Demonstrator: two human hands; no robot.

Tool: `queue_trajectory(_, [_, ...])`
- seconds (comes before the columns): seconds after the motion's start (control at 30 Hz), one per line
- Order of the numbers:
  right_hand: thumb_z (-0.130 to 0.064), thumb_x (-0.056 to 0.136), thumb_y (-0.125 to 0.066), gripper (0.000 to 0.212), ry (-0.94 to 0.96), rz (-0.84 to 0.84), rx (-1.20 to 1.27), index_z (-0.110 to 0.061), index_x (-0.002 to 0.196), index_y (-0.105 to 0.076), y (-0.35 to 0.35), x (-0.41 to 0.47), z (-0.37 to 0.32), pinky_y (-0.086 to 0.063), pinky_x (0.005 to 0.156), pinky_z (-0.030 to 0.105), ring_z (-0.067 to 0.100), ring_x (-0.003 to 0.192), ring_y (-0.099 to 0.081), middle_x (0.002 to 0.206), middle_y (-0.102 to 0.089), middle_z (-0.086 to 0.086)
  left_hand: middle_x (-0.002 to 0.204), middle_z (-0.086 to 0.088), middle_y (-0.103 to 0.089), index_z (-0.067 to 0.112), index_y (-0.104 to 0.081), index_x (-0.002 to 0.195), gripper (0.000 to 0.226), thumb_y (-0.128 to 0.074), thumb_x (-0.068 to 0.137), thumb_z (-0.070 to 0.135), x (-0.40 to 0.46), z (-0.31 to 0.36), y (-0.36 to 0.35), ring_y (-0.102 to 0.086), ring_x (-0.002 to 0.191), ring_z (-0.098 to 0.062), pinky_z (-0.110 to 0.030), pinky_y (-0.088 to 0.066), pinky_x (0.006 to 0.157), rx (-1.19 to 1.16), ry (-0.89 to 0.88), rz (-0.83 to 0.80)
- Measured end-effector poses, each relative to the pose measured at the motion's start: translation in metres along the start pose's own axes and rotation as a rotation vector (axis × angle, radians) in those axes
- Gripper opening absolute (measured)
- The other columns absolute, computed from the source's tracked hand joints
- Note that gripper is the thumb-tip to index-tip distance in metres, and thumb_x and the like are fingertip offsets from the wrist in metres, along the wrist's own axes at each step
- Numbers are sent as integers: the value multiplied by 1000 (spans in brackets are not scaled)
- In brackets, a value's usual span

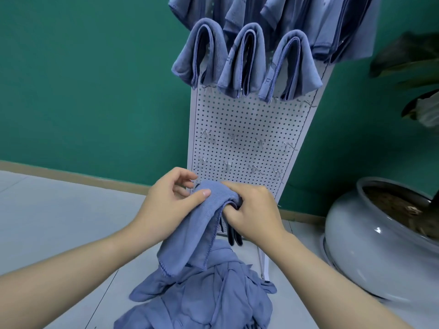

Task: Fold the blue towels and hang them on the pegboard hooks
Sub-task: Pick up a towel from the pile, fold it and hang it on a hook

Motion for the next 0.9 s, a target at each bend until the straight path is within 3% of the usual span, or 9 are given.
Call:
queue_trajectory(0.07, [-29,78,-52,20,-96,-16,7,-22,59,-47,2,2,1,-26,49,31,17,50,-34,47,-40,-2,98,11,-65,29,-71,108,23,-78,89,18,-3,9,1,-62,85,-8,-19,-49,77,192,-225,12])
queue_trajectory(0.13, [-22,82,-57,33,-195,-21,12,-19,55,-38,5,4,1,-23,47,31,17,48,-30,46,-38,0,101,14,-64,24,-75,115,24,-67,95,11,-12,17,-6,-62,91,-6,-16,-48,80,266,-377,-35])
queue_trajectory(0.3, [-22,82,-60,38,-353,4,59,-16,52,-36,18,8,6,-23,47,32,15,48,-27,45,-35,-1,121,18,-57,23,-60,139,57,-56,89,49,-24,27,-34,-57,113,0,-25,-48,100,254,-264,-137])
queue_trajectory(0.4, [-25,82,-60,41,-402,23,131,-17,51,-34,28,7,6,-25,47,30,15,49,-26,41,-30,-5,130,20,-50,28,-53,139,59,-58,83,47,-22,39,-44,-50,123,1,-23,-42,106,296,-260,-116])
queue_trajectory(0.67, [-25,85,-61,46,-397,70,208,-17,49,-32,69,11,5,-23,50,31,14,51,-24,41,-31,-4,103,19,-61,38,-62,109,31,-56,81,25,7,83,-58,-57,97,-3,-34,-51,84,269,-277,-31])
queue_trajectory(0.83, [-16,89,-60,47,-302,204,242,-21,52,-33,123,36,15,-24,52,34,14,51,-27,44,-35,-5,89,39,-68,32,-77,107,40,-67,84,1,50,145,-58,-63,90,12,-9,-47,79,62,-372,-2])
queue_trajectory(0.9, [-14,91,-59,45,-225,236,199,-23,54,-34,148,46,17,-24,51,31,14,51,-30,47,-40,-7,92,34,-73,35,-78,99,39,-68,85,0,67,170,-60,-67,92,10,-10,-49,81,-52,-357,10])
Point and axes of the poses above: each hand's wrist, its own x-axis towards the middle knuckle, its own y-axis out of the back of the hand, z = x × y, the point moved 4 cm from there along x, towards the middle knuckle
